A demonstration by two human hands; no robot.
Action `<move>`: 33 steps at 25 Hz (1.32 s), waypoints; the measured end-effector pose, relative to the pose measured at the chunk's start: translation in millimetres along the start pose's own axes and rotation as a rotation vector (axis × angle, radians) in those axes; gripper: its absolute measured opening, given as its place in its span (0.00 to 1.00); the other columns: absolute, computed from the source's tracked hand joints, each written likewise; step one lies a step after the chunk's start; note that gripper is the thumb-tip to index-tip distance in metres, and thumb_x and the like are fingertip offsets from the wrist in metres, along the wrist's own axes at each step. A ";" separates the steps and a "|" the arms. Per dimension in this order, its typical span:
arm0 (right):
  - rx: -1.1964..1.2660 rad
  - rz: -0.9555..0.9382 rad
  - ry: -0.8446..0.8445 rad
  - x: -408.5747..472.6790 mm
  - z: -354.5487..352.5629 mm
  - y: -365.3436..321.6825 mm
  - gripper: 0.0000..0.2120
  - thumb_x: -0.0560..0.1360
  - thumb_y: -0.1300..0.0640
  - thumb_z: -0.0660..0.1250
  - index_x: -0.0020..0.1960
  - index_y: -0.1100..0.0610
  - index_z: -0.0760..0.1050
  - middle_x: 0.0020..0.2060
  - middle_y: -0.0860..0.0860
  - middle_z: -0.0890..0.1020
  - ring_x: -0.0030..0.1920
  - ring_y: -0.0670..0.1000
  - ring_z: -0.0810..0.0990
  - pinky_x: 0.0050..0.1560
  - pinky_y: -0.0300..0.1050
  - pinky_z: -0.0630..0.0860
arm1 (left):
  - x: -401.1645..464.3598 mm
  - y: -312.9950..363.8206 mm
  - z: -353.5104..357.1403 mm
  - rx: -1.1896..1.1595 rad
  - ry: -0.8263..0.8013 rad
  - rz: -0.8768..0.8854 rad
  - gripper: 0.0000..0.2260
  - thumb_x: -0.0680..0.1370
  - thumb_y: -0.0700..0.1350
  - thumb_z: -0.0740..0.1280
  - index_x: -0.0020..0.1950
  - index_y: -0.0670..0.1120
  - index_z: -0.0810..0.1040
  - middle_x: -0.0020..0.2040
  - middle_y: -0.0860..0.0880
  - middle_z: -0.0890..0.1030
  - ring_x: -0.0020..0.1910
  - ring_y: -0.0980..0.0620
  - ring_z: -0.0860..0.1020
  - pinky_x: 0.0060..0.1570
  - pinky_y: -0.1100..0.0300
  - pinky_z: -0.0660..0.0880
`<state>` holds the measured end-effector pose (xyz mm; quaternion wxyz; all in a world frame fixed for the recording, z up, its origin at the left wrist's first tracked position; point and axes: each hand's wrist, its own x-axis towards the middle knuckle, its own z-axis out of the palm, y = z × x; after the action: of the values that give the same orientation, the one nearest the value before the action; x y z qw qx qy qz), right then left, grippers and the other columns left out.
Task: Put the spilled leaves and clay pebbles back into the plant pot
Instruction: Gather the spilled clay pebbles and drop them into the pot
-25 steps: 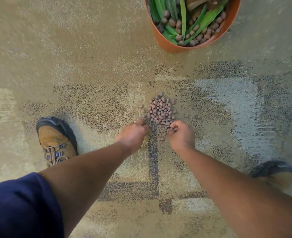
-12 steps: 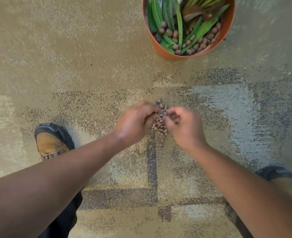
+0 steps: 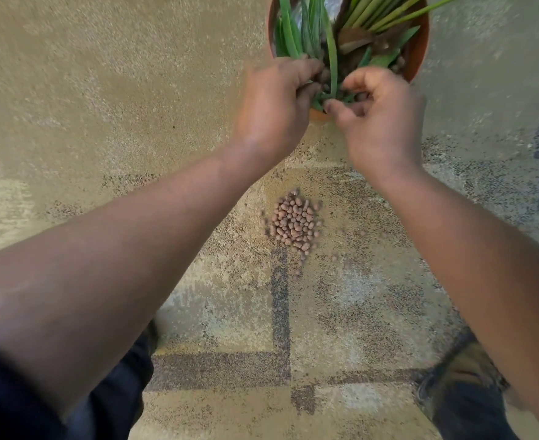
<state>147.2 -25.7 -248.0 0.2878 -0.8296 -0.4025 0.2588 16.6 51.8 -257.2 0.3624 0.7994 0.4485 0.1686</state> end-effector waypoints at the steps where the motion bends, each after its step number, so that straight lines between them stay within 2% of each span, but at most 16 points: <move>1: 0.017 -0.028 0.036 -4.6 0.6 4.2 0.10 0.75 0.56 0.76 0.54 0.56 0.81 0.51 0.50 0.83 0.39 0.40 0.81 0.43 0.36 0.81 | -2.4 -1.3 1.3 -0.002 0.026 0.009 0.09 0.79 0.38 0.67 0.56 0.39 0.85 0.52 0.43 0.86 0.53 0.46 0.83 0.54 0.50 0.79; 4: 0.115 -0.089 0.135 -27.1 3.1 22.1 0.04 0.76 0.61 0.73 0.50 0.58 0.80 0.50 0.55 0.81 0.39 0.44 0.80 0.40 0.30 0.77 | -9.6 -5.8 6.1 -0.027 0.097 0.024 0.11 0.78 0.37 0.68 0.60 0.38 0.83 0.58 0.43 0.82 0.56 0.44 0.81 0.55 0.50 0.80; 7: 0.060 0.109 0.068 -56.9 6.1 58.4 0.08 0.77 0.65 0.71 0.49 0.53 0.78 0.50 0.55 0.81 0.42 0.47 0.80 0.42 0.34 0.80 | -39.6 -9.3 15.9 -0.093 0.082 0.061 0.10 0.77 0.36 0.70 0.58 0.41 0.78 0.57 0.51 0.69 0.52 0.50 0.75 0.52 0.56 0.81; 9: -0.039 0.306 -0.061 -77.7 5.6 89.5 0.10 0.77 0.65 0.71 0.51 0.50 0.77 0.55 0.52 0.80 0.49 0.49 0.81 0.52 0.38 0.81 | -68.1 -18.2 29.3 -0.048 -0.093 -0.029 0.10 0.79 0.39 0.69 0.59 0.46 0.77 0.59 0.52 0.72 0.54 0.54 0.75 0.57 0.59 0.80; 11: -0.124 0.514 -0.236 -98.6 8.5 116.9 0.14 0.76 0.61 0.72 0.60 0.53 0.77 0.62 0.53 0.77 0.57 0.51 0.79 0.64 0.45 0.76 | -99.0 -33.4 42.4 0.060 -0.307 -0.199 0.13 0.79 0.40 0.69 0.63 0.50 0.77 0.62 0.52 0.74 0.59 0.54 0.75 0.65 0.60 0.73; 13: -0.198 0.620 -0.354 -116.6 16.2 135.2 0.22 0.74 0.57 0.75 0.66 0.55 0.74 0.66 0.56 0.74 0.62 0.54 0.76 0.70 0.50 0.71 | -129.7 -48.7 49.6 0.153 -0.461 -0.300 0.13 0.79 0.40 0.70 0.61 0.50 0.77 0.61 0.52 0.73 0.60 0.50 0.75 0.62 0.60 0.72; 15: -0.227 0.563 -0.377 -126.5 25.4 141.5 0.25 0.73 0.57 0.76 0.66 0.56 0.72 0.65 0.57 0.72 0.61 0.54 0.74 0.69 0.48 0.71 | -158.4 -53.4 53.8 0.203 -0.631 -0.224 0.08 0.80 0.42 0.69 0.58 0.48 0.77 0.59 0.51 0.75 0.58 0.48 0.78 0.59 0.59 0.78; 16: -0.238 0.494 -0.387 -129.0 29.4 142.0 0.23 0.73 0.57 0.76 0.65 0.55 0.73 0.65 0.56 0.71 0.58 0.52 0.73 0.67 0.44 0.70 | -171.9 -52.6 56.9 0.208 -0.718 -0.168 0.08 0.80 0.44 0.69 0.59 0.48 0.77 0.58 0.51 0.77 0.58 0.48 0.79 0.58 0.58 0.79; 18: -0.288 0.328 -0.441 -133.3 34.8 144.5 0.18 0.74 0.59 0.75 0.61 0.54 0.74 0.63 0.57 0.72 0.56 0.50 0.72 0.65 0.45 0.71 | -193.7 -48.9 66.4 0.187 -0.844 -0.141 0.13 0.79 0.48 0.70 0.63 0.49 0.77 0.59 0.50 0.79 0.58 0.48 0.80 0.58 0.58 0.79; 22: -0.422 0.056 -0.564 -136.1 37.2 145.7 0.09 0.78 0.60 0.69 0.58 0.56 0.76 0.57 0.55 0.76 0.55 0.53 0.78 0.61 0.49 0.78 | -213.4 -46.7 86.5 0.217 -0.876 -0.184 0.19 0.78 0.51 0.72 0.66 0.49 0.75 0.59 0.50 0.78 0.54 0.50 0.81 0.52 0.59 0.81; 25: -0.458 -0.040 -0.617 -135.0 36.0 143.6 0.04 0.78 0.63 0.67 0.49 0.55 0.75 0.52 0.51 0.77 0.50 0.50 0.78 0.57 0.48 0.80 | -218.6 -45.6 95.7 0.282 -0.868 -0.171 0.15 0.80 0.48 0.70 0.65 0.49 0.76 0.55 0.51 0.78 0.48 0.52 0.80 0.47 0.61 0.82; 27: -0.452 -0.032 -0.576 -135.1 31.0 146.6 0.07 0.78 0.64 0.66 0.44 0.54 0.72 0.46 0.48 0.76 0.44 0.48 0.77 0.48 0.44 0.81 | -221.6 -44.8 99.7 0.311 -0.857 -0.163 0.11 0.82 0.44 0.68 0.64 0.49 0.76 0.52 0.51 0.77 0.46 0.52 0.81 0.42 0.61 0.83; 29: -0.408 0.097 -0.387 -132.4 21.0 154.3 0.08 0.76 0.64 0.67 0.41 0.54 0.73 0.43 0.48 0.76 0.39 0.45 0.76 0.37 0.35 0.75 | -223.4 -46.0 100.7 0.314 -0.862 -0.163 0.10 0.82 0.41 0.66 0.63 0.48 0.76 0.51 0.51 0.77 0.47 0.52 0.81 0.42 0.61 0.82; 31: -0.336 0.332 -0.166 -129.0 5.5 164.0 0.12 0.75 0.64 0.69 0.40 0.50 0.73 0.43 0.48 0.78 0.39 0.43 0.76 0.33 0.30 0.69 | -224.1 -46.7 99.5 0.310 -0.867 -0.158 0.09 0.83 0.39 0.64 0.63 0.48 0.76 0.50 0.51 0.77 0.47 0.52 0.80 0.44 0.61 0.82; 33: -0.281 0.461 -0.095 -131.3 -8.7 172.1 0.17 0.75 0.65 0.71 0.40 0.45 0.71 0.44 0.46 0.79 0.41 0.41 0.78 0.32 0.30 0.72 | -223.4 -45.7 99.2 0.301 -0.861 -0.152 0.09 0.83 0.38 0.62 0.62 0.47 0.76 0.48 0.51 0.76 0.46 0.52 0.80 0.43 0.62 0.82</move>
<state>171.1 -223.1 -334.0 0.0842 -0.9180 -0.2479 0.2980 -72.4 -162.9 -345.7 0.4069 0.8053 0.3338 -0.2728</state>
